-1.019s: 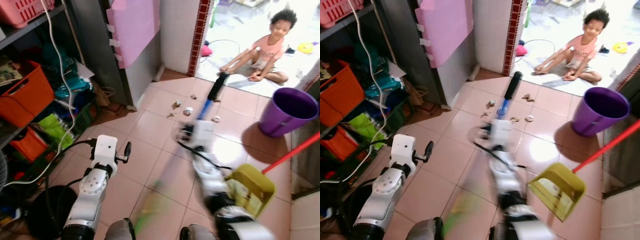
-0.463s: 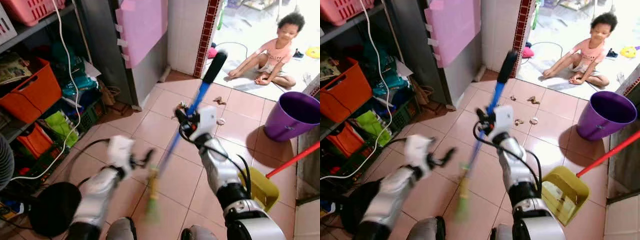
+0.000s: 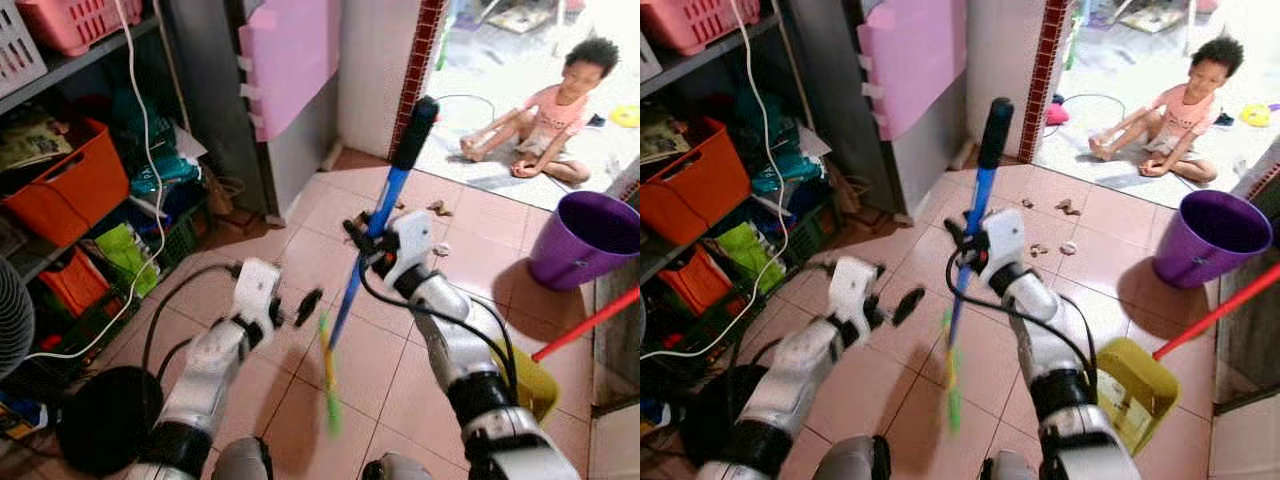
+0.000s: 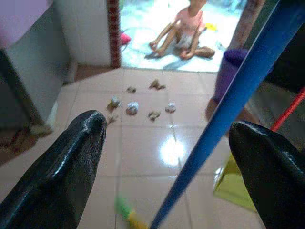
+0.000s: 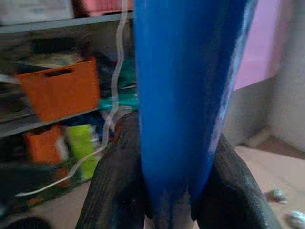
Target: Sweep floor
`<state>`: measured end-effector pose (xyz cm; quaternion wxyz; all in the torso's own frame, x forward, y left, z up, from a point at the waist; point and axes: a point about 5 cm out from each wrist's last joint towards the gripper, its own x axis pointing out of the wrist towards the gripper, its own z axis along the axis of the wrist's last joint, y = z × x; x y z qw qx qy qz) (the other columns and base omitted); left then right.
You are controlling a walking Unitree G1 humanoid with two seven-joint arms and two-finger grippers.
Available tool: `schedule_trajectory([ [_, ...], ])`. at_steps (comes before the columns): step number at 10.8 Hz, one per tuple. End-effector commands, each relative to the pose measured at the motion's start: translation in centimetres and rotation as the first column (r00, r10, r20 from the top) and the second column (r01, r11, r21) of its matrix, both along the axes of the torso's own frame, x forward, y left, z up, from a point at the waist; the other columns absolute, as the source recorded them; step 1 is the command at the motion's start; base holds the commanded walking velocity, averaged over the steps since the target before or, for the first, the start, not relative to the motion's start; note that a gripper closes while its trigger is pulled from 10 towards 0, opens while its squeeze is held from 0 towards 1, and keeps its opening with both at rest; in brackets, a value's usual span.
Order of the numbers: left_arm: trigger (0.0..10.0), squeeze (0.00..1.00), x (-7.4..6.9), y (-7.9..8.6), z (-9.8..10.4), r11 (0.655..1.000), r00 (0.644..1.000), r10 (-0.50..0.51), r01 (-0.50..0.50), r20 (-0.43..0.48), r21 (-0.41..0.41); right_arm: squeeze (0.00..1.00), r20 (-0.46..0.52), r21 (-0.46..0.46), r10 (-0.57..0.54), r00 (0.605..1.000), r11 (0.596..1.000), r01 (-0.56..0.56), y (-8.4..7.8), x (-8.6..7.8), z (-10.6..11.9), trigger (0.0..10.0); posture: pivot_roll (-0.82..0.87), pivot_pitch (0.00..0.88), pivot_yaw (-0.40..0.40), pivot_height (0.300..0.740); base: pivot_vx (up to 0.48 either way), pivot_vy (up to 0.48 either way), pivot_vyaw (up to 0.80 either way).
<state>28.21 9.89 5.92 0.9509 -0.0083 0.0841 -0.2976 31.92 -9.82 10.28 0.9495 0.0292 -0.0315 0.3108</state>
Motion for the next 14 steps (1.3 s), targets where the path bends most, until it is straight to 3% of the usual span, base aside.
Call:
schedule_trajectory([
  [1, 10.0, 0.00, -0.1, 0.2, -0.2, 1.000, 1.000, -0.010, 0.010, -0.003, -0.010, 0.00, 0.065, 0.045, 0.062, 0.996, 0.997, -0.065, 1.0, 0.1, 1.9, 0.0, -0.04, 0.000, 0.032, 0.740, 0.000, 0.000, 0.00],
  [2, 10.0, 0.00, 0.0, -0.3, 0.1, 0.999, 0.999, -0.037, 0.038, 0.009, -0.019, 0.00, 0.083, 0.041, 0.095, 0.992, 0.994, -0.098, 0.8, 0.0, 2.9, 0.0, -0.05, 0.000, 0.030, 0.740, 0.000, 0.000, 0.00],
  [4, 10.0, 0.00, -0.1, -1.0, 0.0, 0.997, 0.998, -0.068, 0.069, 0.016, -0.023, 0.00, 0.087, 0.010, 0.052, 0.995, 0.999, -0.053, -0.1, 0.4, 3.0, 0.0, -0.04, 0.000, 0.022, 0.740, 0.000, 0.000, 0.00],
  [8, 10.0, 0.00, 0.1, -2.2, 0.4, 0.994, 0.992, -0.106, 0.108, 0.063, -0.015, 0.00, 0.068, 0.016, 0.102, 0.992, 0.994, -0.104, 1.0, -0.4, 3.0, 0.0, -0.04, 0.000, 0.018, 0.740, 0.000, 0.000, 0.00],
  [11, 10.0, 0.00, 0.1, -1.4, -0.1, 0.998, 0.997, -0.063, 0.063, 0.054, 0.003, 0.00, 0.056, -0.042, -0.063, 0.996, 0.997, 0.065, -0.6, -0.3, 1.7, 0.0, -0.04, 0.000, 0.019, 0.740, 0.000, 0.000, 0.00],
  [14, 10.0, 0.00, 0.1, -1.5, 0.0, 0.997, 0.995, -0.079, 0.080, 0.060, -0.010, 0.00, 0.044, -0.013, -0.079, 0.996, 0.997, 0.080, -0.4, -0.3, 1.7, 0.0, -0.03, 0.000, 0.019, 0.740, 0.000, 0.000, 0.00],
])
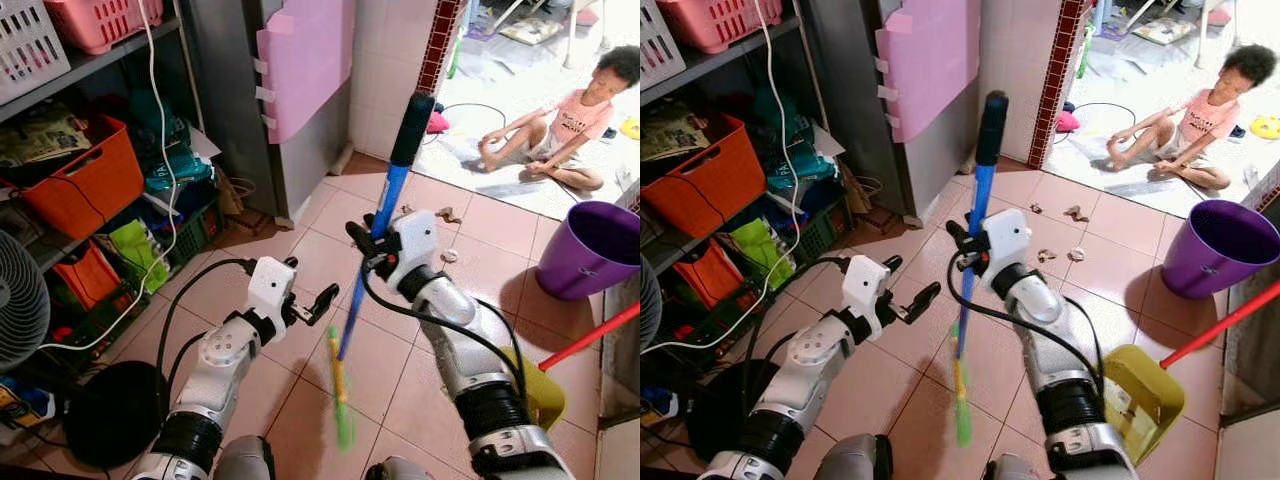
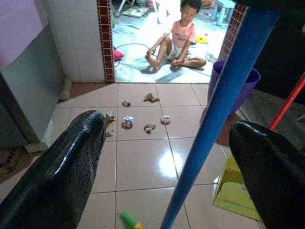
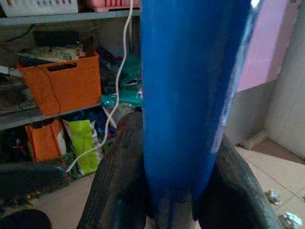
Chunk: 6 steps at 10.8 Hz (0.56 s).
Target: Sweep floor
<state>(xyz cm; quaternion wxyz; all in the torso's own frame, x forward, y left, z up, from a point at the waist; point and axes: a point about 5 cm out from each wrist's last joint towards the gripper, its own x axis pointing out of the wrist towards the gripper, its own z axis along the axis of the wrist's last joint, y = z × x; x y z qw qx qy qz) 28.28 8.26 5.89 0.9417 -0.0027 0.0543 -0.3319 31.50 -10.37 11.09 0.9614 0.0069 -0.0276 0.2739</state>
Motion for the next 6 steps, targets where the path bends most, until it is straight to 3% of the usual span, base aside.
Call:
schedule_trajectory([
  [1, 10.0, 0.00, 0.1, -0.1, 0.1, 1.000, 1.000, -0.013, 0.013, 0.004, -0.002, 0.00, 0.053, 0.018, 0.007, 0.999, 1.000, -0.008, 0.3, 0.1, 1.0, 0.0, -0.03, 0.000, 0.018, 0.740, 0.000, 0.000, 0.00],
  [4, 10.0, 0.00, 0.1, -0.1, -0.3, 1.000, 1.000, 0.007, -0.007, -0.004, 0.030, 0.00, 0.057, -0.002, -0.008, 0.998, 1.000, 0.008, 0.1, 0.2, 0.8, 0.0, -0.03, 0.000, 0.015, 0.740, 0.000, 0.000, 0.00],
  [6, 10.0, 0.00, 0.8, 1.7, -0.9, 0.977, 0.988, 0.151, -0.153, 0.030, 0.149, 0.00, 0.067, -0.057, -0.057, 0.996, 0.997, 0.061, -0.3, 0.2, 0.4, 0.0, -0.03, 0.000, 0.013, 0.740, 0.000, 0.000, 0.00],
])
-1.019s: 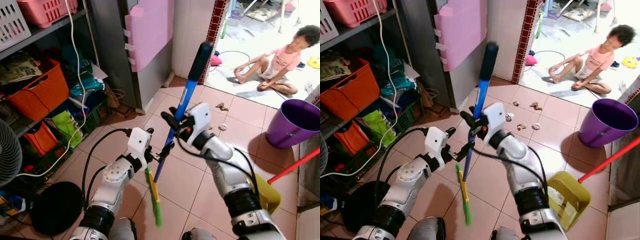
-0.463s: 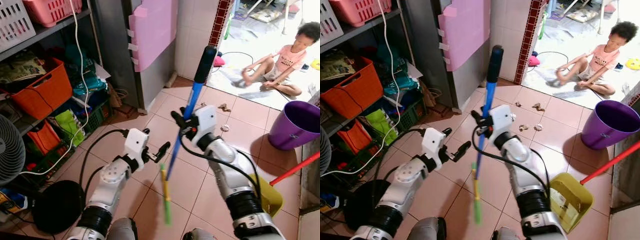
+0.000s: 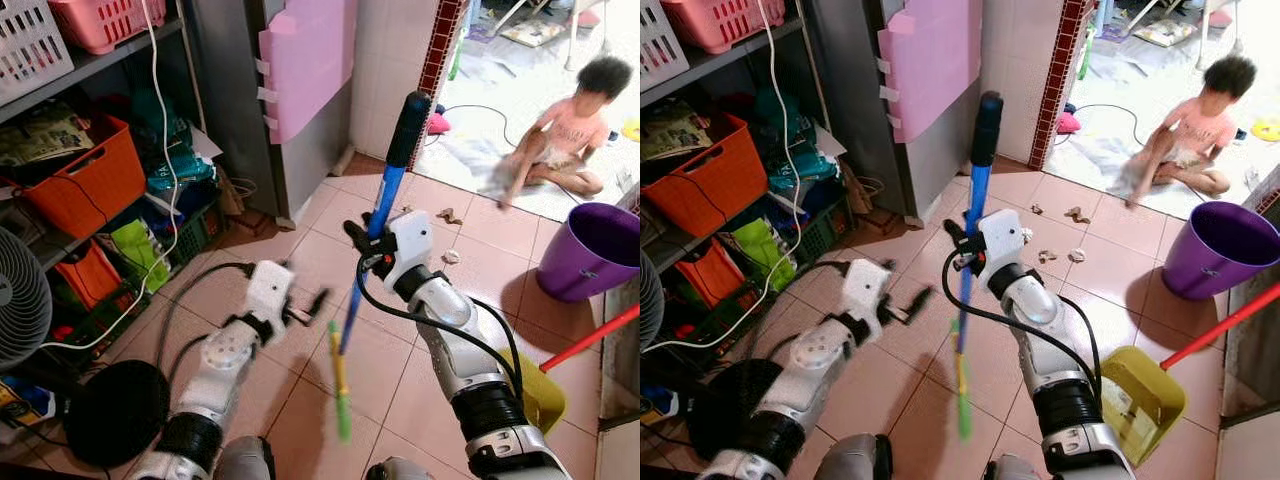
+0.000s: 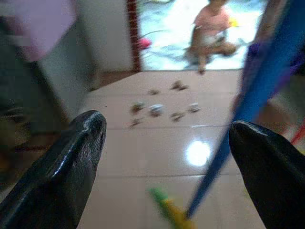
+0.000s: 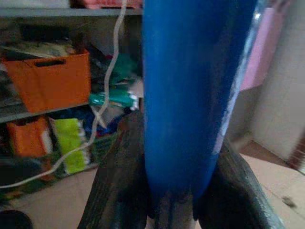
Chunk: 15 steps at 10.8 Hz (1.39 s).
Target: Sweep floor
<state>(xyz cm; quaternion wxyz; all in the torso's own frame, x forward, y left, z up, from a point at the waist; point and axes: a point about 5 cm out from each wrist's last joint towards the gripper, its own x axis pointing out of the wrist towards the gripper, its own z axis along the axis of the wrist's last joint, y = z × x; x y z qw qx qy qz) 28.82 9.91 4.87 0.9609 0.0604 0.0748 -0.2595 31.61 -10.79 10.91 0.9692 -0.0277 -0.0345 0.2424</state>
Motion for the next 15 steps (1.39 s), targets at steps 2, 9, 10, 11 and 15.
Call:
schedule_trajectory([
  [2, 10.0, 0.00, 1.2, 2.0, 1.9, 0.995, 0.992, 0.071, -0.078, 0.102, 0.066, 0.00, 0.034, -0.024, -0.113, 0.993, 0.993, 0.114, -1.0, 0.4, 0.2, 0.0, 0.00, 0.000, 0.008, 0.740, 0.000, 0.000, 0.00],
  [9, 10.0, 0.00, -1.7, 5.2, -0.2, 0.930, 0.931, 0.366, -0.365, -0.011, 0.032, 0.00, -0.006, -0.038, -0.322, 0.947, 0.946, 0.322, -3.7, -1.3, -2.7, 0.0, -0.03, 0.000, 0.043, 0.740, 0.000, 0.000, 0.00],
  [10, 10.0, 0.00, -1.7, 4.9, -0.1, 0.935, 0.935, 0.354, -0.354, -0.012, 0.015, 0.00, -0.012, -0.038, -0.322, 0.947, 0.946, 0.322, -3.7, -1.3, -2.9, 0.0, -0.02, 0.000, 0.041, 0.740, 0.000, 0.000, 0.00],
  [11, 10.0, 0.00, -1.6, 4.9, 0.0, 0.933, 0.933, 0.359, -0.359, -0.015, 0.012, 0.00, -0.011, -0.037, -0.318, 0.948, 0.948, 0.317, -3.5, -1.2, -2.8, 0.0, -0.02, 0.000, 0.040, 0.740, 0.000, 0.000, 0.00],
  [15, 10.0, 0.00, -1.6, 4.7, 0.1, 0.935, 0.934, 0.356, -0.355, -0.018, 0.006, 0.00, 0.006, 0.000, -0.308, 0.951, 0.951, 0.308, -3.5, -0.7, -2.2, 0.0, -0.02, 0.000, 0.032, 0.740, 0.000, 0.000, -0.25],
])
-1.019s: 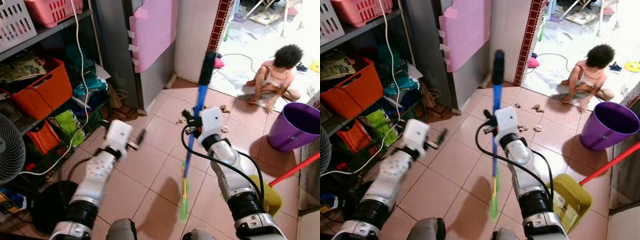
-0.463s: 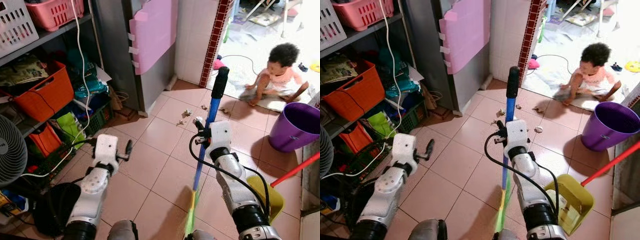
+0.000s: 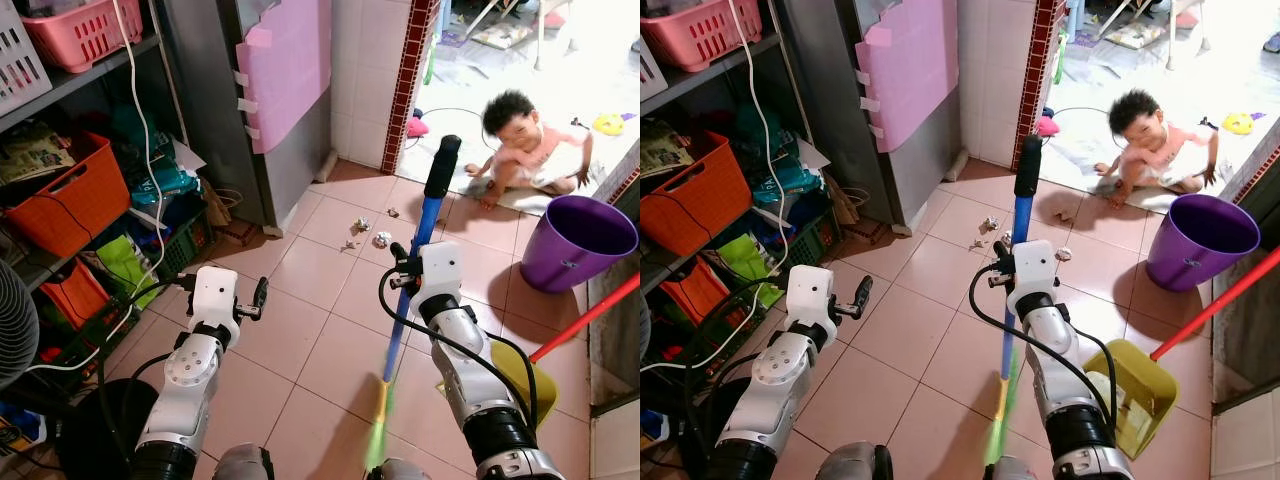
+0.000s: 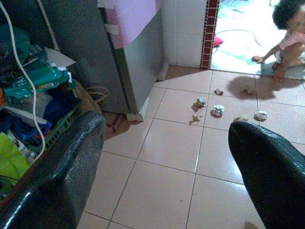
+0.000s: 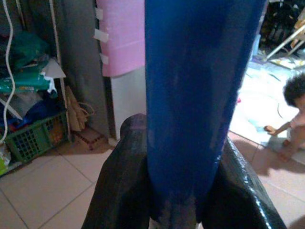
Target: Sweep floor
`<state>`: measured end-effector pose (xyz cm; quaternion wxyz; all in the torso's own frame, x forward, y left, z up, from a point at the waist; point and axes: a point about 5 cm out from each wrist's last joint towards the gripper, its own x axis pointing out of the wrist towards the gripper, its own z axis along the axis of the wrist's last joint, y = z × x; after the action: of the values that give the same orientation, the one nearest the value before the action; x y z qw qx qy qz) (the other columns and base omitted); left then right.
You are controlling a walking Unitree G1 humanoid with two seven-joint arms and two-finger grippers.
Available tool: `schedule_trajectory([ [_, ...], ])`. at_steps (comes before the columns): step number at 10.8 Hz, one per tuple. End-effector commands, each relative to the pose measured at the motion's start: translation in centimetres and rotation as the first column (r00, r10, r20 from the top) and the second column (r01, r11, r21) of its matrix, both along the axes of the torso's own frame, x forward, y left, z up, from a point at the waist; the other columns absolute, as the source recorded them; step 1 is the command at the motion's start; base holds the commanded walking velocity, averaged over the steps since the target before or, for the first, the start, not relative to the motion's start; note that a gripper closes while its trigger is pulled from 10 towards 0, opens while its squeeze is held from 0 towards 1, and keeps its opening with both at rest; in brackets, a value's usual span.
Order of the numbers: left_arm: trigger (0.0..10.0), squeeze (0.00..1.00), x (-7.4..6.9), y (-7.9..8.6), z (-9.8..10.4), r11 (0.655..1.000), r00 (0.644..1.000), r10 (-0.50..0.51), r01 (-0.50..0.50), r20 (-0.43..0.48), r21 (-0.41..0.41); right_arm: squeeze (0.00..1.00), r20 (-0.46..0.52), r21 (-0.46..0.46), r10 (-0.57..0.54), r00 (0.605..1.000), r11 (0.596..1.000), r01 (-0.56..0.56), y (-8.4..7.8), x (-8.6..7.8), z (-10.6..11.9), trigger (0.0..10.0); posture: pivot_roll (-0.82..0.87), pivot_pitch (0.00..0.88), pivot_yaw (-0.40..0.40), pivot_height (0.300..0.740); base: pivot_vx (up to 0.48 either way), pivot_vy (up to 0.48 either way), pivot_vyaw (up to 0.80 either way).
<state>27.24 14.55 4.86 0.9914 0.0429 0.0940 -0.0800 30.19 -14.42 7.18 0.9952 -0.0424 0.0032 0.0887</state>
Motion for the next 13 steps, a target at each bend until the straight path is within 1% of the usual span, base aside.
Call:
schedule_trajectory([
  [1, 10.0, 0.00, -0.1, 0.1, 0.1, 1.000, 1.000, -0.005, 0.005, 0.001, 0.005, 0.00, 0.053, 0.018, 0.000, 0.999, 1.000, -0.001, 0.2, 0.5, 1.0, 0.0, -0.01, 0.000, 0.033, 0.740, 0.000, 0.000, 0.00],
  [2, 10.0, 0.00, -0.1, 0.2, 0.1, 1.000, 1.000, -0.005, 0.005, 0.003, 0.009, 0.00, 0.011, 0.036, -0.019, 1.000, 0.999, 0.018, 0.3, 0.5, 0.1, 0.0, -0.01, 0.000, 0.032, 0.740, 0.000, 0.000, 0.00],
  [3, 10.0, 0.00, -0.3, 0.8, 0.0, 0.999, 1.000, 0.010, -0.010, 0.004, 0.042, 0.00, -0.048, 0.070, -0.064, 0.997, 0.995, 0.067, 0.6, 0.3, -1.0, 0.0, 0.00, 0.000, 0.028, 0.740, 0.000, 0.000, 0.00],
  [4, 10.0, 0.00, -0.8, 1.5, -0.9, 0.997, 0.999, 0.045, -0.043, -0.024, 0.068, 0.00, -0.068, 0.063, -0.069, 0.995, 0.995, 0.073, 0.8, 0.0, -1.7, 0.0, 0.01, 0.000, 0.023, 0.740, 0.000, 0.000, 0.00],
  [5, 10.0, 0.00, -1.7, 1.8, -2.5, 0.992, 0.994, 0.061, -0.050, -0.088, 0.115, 0.00, -0.111, 0.052, -0.093, 0.989, 0.994, 0.099, 0.9, -0.5, -2.9, 0.0, 0.01, 0.000, 0.021, 0.740, 0.000, 0.000, 0.00],
  [6, 10.0, 0.00, -2.3, 1.7, -3.6, 0.991, 0.990, 0.068, -0.053, -0.121, 0.126, 0.00, -0.158, 0.001, -0.100, 0.982, 0.995, 0.102, 1.1, -1.2, -4.4, 0.0, 0.00, 0.000, 0.024, 0.740, 0.000, 0.000, 0.00],
  [7, 10.0, 0.00, -2.7, 1.4, -4.7, 0.988, 0.983, 0.106, -0.088, -0.148, 0.125, 0.00, -0.214, -0.021, -0.124, 0.969, 0.992, 0.123, 0.9, -1.9, -5.7, 0.0, -0.01, 0.000, 0.026, 0.740, 0.000, 0.000, 0.00],
  [8, 10.0, 0.00, -2.7, 1.2, -5.0, 0.990, 0.982, 0.110, -0.095, -0.155, 0.100, 0.00, -0.221, 0.003, -0.121, 0.968, 0.992, 0.124, 0.9, -1.8, -5.8, 0.0, -0.02, 0.000, 0.018, 0.740, 0.000, 0.000, 0.00],
  [10, 10.0, 0.00, -2.7, 1.1, -5.9, 0.986, 0.973, 0.137, -0.115, -0.185, 0.122, 0.00, -0.214, -0.045, -0.095, 0.972, 0.995, 0.087, 1.5, -1.9, -6.1, 0.0, -0.03, 0.000, 0.024, 0.740, 0.000, 0.000, 0.00],
  [11, 10.0, 0.00, -2.6, 1.1, -6.1, 0.984, 0.974, 0.132, -0.107, -0.183, 0.141, 0.00, -0.199, -0.056, -0.083, 0.977, 0.996, 0.073, 1.7, -1.8, -6.0, 0.0, -0.03, 0.000, 0.024, 0.740, 0.000, 0.000, 0.00],
  [12, 10.0, 0.00, -2.5, 1.1, -6.2, 0.984, 0.975, 0.128, -0.103, -0.180, 0.142, 0.00, -0.192, -0.060, -0.083, 0.978, 0.996, 0.073, 1.7, -1.6, -5.9, 0.0, -0.03, 0.000, 0.025, 0.740, 0.000, 0.000, 0.00],
  [13, 10.0, 0.00, -2.0, 1.2, -6.1, 0.984, 0.977, 0.129, -0.104, -0.169, 0.146, 0.00, -0.182, -0.058, -0.077, 0.980, 0.996, 0.068, 1.8, -1.1, -5.6, 0.0, -0.02, 0.000, 0.028, 0.740, 0.000, 0.000, 0.00],
])
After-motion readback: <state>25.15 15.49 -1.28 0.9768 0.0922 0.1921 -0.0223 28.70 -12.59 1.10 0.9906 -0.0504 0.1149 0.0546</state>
